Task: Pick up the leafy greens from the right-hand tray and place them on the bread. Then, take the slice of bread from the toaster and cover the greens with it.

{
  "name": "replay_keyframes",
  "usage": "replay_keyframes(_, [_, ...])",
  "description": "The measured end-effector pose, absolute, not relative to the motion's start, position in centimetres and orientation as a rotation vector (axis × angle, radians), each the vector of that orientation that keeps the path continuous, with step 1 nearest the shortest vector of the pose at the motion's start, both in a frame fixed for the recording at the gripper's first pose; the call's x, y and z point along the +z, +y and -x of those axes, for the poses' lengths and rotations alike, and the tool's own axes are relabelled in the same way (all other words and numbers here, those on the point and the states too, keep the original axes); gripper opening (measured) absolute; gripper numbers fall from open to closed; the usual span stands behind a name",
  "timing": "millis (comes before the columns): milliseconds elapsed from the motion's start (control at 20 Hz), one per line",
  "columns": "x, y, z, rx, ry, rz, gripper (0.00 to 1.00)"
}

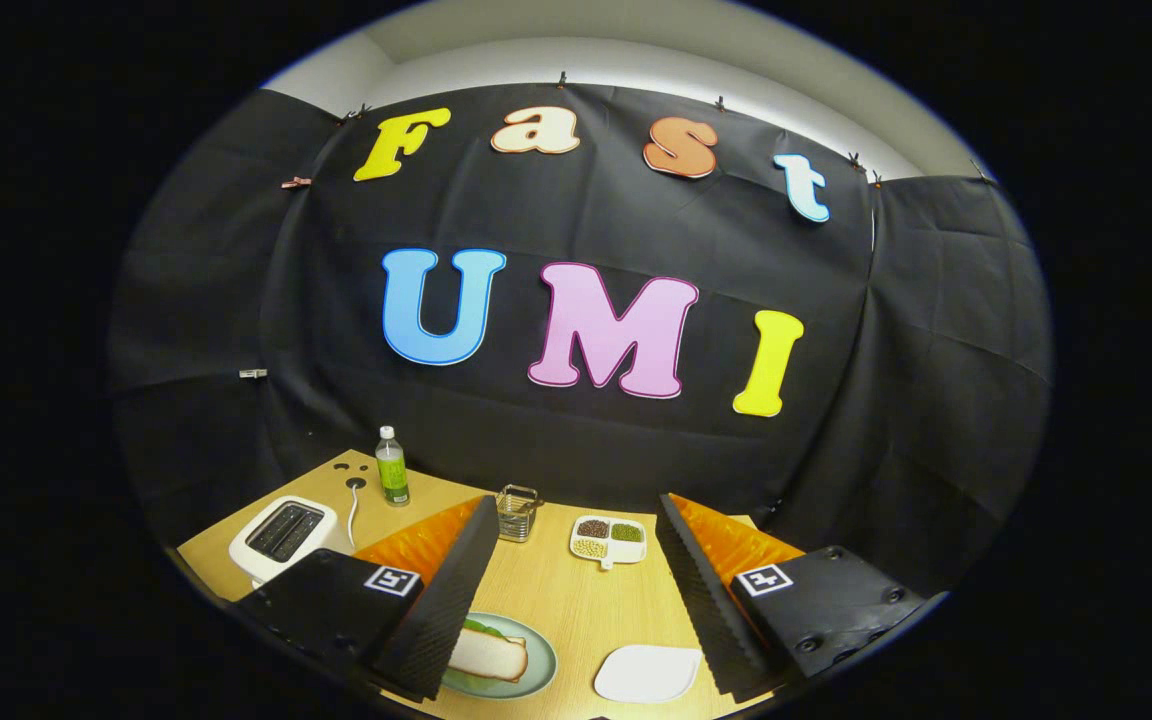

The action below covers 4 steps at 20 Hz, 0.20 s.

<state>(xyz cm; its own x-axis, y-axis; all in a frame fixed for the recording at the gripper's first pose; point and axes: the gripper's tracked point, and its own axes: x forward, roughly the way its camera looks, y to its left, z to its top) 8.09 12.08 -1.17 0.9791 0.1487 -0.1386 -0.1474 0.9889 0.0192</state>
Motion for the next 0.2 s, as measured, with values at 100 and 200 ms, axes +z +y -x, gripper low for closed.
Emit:
replay_keyframes(100, [-1.30,12.15,-8.01,0.150,0.140,-0.009,0.98])
replay_keyframes(200, [-1.24,12.11,-8.04,0.148,0.139,-0.010,0.98])
